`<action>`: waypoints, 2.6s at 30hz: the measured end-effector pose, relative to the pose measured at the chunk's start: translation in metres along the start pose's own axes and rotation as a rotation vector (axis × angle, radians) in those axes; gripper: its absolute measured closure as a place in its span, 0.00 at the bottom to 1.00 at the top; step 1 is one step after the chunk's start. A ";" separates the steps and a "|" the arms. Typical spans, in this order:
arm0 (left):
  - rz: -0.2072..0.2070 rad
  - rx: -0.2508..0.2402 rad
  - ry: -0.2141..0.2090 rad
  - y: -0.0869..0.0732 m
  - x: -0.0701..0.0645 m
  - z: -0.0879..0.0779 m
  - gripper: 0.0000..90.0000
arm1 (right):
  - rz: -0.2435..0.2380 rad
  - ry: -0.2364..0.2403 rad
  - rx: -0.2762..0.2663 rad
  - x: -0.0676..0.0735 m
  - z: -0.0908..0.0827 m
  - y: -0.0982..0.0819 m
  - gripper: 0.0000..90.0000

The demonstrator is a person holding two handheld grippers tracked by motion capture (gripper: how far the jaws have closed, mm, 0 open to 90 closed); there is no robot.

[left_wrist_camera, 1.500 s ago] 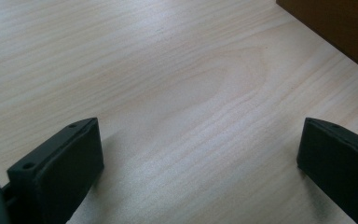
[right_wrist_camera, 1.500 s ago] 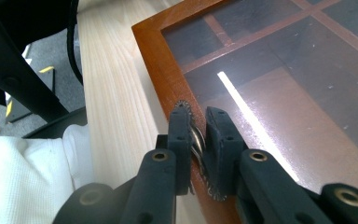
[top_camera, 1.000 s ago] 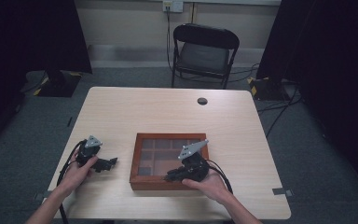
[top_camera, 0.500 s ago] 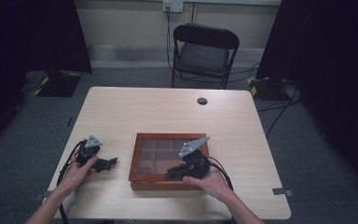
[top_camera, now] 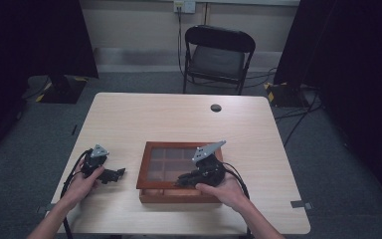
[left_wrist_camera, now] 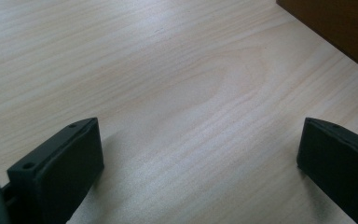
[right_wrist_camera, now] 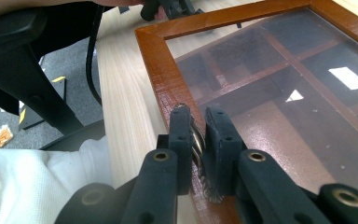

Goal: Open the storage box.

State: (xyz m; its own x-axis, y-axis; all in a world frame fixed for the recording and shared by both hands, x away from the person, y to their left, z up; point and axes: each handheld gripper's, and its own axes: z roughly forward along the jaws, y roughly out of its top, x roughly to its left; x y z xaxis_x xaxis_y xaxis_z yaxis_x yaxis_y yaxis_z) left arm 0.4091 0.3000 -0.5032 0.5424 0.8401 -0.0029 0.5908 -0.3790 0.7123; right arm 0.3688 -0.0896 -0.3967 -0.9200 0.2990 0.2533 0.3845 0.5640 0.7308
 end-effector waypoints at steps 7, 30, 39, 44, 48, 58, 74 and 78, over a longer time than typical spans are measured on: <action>0.000 0.001 0.001 0.000 0.000 0.000 0.00 | -0.001 0.005 -0.005 -0.002 -0.006 0.008 0.91; 0.002 0.001 0.002 0.000 0.000 0.000 0.00 | -0.003 -0.004 -0.014 -0.005 -0.020 0.029 0.91; -0.001 0.000 -0.001 0.000 0.000 0.000 0.00 | -0.013 -0.008 -0.006 -0.005 -0.022 0.034 0.91; -0.001 -0.001 0.000 0.000 0.000 0.000 0.00 | -0.014 -0.013 -0.003 -0.005 -0.024 0.037 0.91; 0.000 -0.001 0.000 0.000 0.000 0.000 0.00 | -0.013 -0.015 -0.007 -0.006 -0.025 0.039 0.91; -0.001 0.000 0.000 0.000 0.000 0.000 0.00 | -0.004 -0.027 -0.014 -0.006 -0.029 0.044 0.91; -0.004 -0.003 0.001 0.000 0.000 0.000 0.00 | 0.000 -0.040 -0.024 -0.008 -0.034 0.053 0.91; -0.006 -0.003 -0.001 0.000 0.000 0.000 0.00 | -0.001 -0.043 -0.029 -0.009 -0.035 0.054 0.91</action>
State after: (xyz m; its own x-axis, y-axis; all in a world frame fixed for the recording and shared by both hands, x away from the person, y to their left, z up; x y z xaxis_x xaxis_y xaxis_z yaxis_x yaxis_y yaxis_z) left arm 0.4090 0.2996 -0.5034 0.5399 0.8417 -0.0078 0.5920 -0.3731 0.7144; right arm 0.3956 -0.0889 -0.3369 -0.9160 0.3318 0.2254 0.3807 0.5423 0.7489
